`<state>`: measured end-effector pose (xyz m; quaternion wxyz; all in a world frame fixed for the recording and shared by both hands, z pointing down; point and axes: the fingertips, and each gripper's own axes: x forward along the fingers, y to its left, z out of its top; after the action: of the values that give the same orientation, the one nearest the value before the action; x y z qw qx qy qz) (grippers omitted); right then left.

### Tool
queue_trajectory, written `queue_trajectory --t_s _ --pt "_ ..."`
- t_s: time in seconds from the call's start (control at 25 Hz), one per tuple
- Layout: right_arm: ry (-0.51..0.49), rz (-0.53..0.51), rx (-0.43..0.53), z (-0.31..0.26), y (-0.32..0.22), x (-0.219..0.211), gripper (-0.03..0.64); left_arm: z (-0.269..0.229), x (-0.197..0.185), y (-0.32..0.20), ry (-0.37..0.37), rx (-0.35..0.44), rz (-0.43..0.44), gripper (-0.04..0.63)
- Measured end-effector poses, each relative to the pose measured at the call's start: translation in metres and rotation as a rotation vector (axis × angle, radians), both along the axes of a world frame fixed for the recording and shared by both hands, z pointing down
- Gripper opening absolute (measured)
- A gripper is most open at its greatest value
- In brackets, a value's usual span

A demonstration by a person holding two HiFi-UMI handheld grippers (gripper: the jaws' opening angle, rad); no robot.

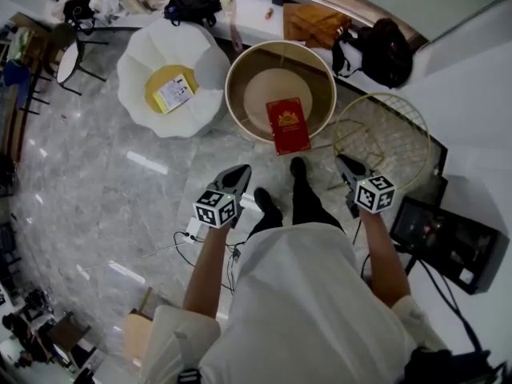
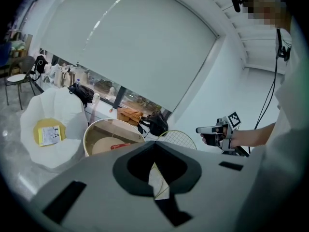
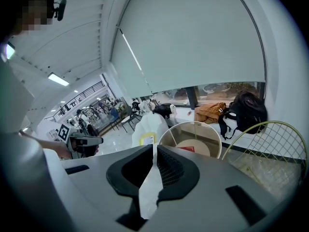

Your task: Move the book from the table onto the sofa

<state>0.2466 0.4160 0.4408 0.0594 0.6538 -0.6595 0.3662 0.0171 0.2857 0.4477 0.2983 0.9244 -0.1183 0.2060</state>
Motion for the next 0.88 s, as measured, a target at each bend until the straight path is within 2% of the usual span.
queue_trajectory --t_s 0.12,0.4,0.72,0.88 --pt "-0.020 -0.031 0.000 0.007 -0.011 0.018 0.046 0.007 0.016 -0.004 0.005 -0.015 -0.036 0.002" --pt "-0.073 -0.103 -0.055 0.042 -0.032 0.047 0.048 0.030 0.061 -0.008 -0.026 -0.017 -0.046 0.002" --pt "-0.131 -0.224 -0.167 0.101 -0.047 0.062 0.048 0.097 0.089 -0.016 -0.103 -0.061 -0.119 0.004" --pt "-0.154 -0.269 -0.210 0.127 -0.049 0.064 0.048 0.130 0.095 -0.008 -0.148 -0.084 -0.117 0.005"
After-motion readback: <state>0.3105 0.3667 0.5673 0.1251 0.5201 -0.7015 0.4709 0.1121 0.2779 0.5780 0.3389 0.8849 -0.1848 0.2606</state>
